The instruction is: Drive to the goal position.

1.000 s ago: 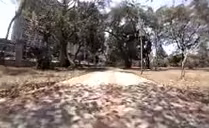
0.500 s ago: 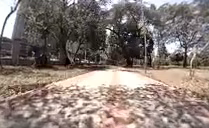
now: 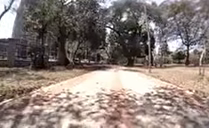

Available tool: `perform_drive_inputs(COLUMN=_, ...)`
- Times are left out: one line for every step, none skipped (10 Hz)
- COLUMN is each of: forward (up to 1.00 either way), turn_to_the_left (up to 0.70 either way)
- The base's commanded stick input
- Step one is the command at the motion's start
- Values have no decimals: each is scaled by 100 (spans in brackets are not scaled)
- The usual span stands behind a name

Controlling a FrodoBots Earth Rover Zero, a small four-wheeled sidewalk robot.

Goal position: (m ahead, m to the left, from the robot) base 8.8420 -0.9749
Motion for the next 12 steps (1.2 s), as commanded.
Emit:
perform_drive_inputs(forward=0, turn_to_the_left=0)
perform_drive_inputs(forward=0, turn_to_the_left=0)
perform_drive_inputs(forward=52, turn_to_the_left=0)
perform_drive_inputs(forward=83, turn_to_the_left=0)
perform_drive_inputs(forward=100, turn_to_the_left=-1)
perform_drive_inputs(forward=100, turn_to_the_left=-3)
perform_drive_inputs(forward=100, turn_to_the_left=-26)
perform_drive_inputs(forward=100, turn_to_the_left=-22)
perform_drive_inputs(forward=100, turn_to_the_left=-17)
perform_drive_inputs(forward=100, turn_to_the_left=0)
perform_drive_inputs(forward=100, turn_to_the_left=0)
perform_drive_inputs(forward=100, turn_to_the_left=0)
